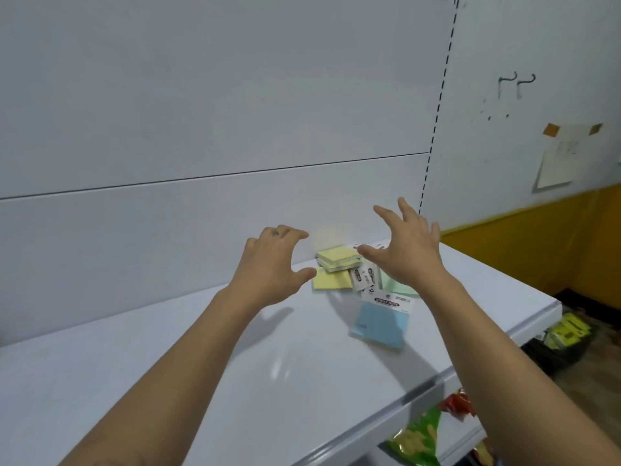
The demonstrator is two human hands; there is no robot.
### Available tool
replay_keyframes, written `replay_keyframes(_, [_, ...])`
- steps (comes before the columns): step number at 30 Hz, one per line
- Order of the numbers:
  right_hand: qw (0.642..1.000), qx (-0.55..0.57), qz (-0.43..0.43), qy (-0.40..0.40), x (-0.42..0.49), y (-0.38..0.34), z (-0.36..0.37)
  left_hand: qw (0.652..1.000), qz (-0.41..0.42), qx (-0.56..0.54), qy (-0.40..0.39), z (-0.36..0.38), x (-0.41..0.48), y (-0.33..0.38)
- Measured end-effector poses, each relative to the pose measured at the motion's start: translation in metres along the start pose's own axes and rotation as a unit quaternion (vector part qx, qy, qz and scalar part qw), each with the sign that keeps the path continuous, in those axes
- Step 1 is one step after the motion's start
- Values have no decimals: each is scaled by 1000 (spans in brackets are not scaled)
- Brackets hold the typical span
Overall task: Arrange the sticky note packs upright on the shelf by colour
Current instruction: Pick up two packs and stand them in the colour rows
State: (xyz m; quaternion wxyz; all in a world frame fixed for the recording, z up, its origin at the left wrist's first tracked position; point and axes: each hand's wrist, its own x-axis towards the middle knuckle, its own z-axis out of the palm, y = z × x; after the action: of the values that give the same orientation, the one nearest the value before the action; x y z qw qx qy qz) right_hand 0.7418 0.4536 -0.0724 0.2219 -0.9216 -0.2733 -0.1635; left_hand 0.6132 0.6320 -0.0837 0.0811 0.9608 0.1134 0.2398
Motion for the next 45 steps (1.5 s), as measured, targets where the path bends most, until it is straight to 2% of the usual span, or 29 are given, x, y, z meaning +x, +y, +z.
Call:
replay_keyframes(6, [999, 9, 31, -11, 8, 48, 5, 999, -10, -8, -30, 32, 25, 24])
replay_keyframes(10, [993, 66, 81, -49, 5, 74, 18, 998, -15, 0, -60, 55, 37, 36])
replay_keyframes(20, [981, 99, 129, -106, 0, 100, 64, 993, -32, 21, -111, 97, 64, 38])
replay_keyframes(28, [987, 86, 125, -50, -4, 99, 83, 990, -44, 10, -137, 121, 79, 27])
replay_keyframes(33, [987, 86, 132, -44, 0, 99, 84, 992, -55, -5, -112, 137, 87, 25])
replay_keyframes(40, [980, 132, 144, -33, 1, 102, 88, 996, -43, 44, -70, 142, 84, 26])
replay_keyframes(42, [972, 173, 156, -21, 3, 105, 90, 997, -42, 49, -49, 139, 83, 27])
replay_keyframes(45, [939, 282, 195, 19, 3, 109, 88, 997, -56, 35, -30, 133, 78, 28])
